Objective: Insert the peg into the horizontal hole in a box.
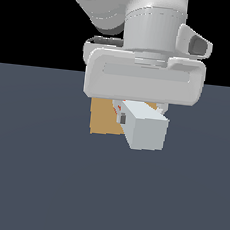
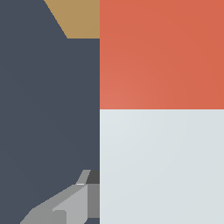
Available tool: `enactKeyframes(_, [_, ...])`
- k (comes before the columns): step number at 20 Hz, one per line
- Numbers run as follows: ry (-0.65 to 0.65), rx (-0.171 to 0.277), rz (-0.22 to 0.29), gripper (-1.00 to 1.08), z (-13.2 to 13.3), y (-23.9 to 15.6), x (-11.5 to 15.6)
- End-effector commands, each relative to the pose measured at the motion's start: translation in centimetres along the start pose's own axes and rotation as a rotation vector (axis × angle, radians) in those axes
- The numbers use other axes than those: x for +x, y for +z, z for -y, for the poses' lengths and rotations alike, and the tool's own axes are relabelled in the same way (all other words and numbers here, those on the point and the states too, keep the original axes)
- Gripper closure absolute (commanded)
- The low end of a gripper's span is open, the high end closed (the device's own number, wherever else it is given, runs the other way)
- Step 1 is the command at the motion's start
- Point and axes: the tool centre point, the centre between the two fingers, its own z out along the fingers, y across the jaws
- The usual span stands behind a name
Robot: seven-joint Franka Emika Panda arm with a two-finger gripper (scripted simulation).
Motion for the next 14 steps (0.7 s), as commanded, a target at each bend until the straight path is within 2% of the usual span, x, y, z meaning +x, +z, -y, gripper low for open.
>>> enactKeyframes(1, [0.0,-0.011,0.003,1.08,-0.4,-0.8,0.1])
enactKeyframes(8, [0.0,-0.005,0.002,1.08,-0.2,-0.4,0.5])
enactKeyframes(14, [0.0,-0.007,0.002,1.08,-0.2,-0.5,3.6])
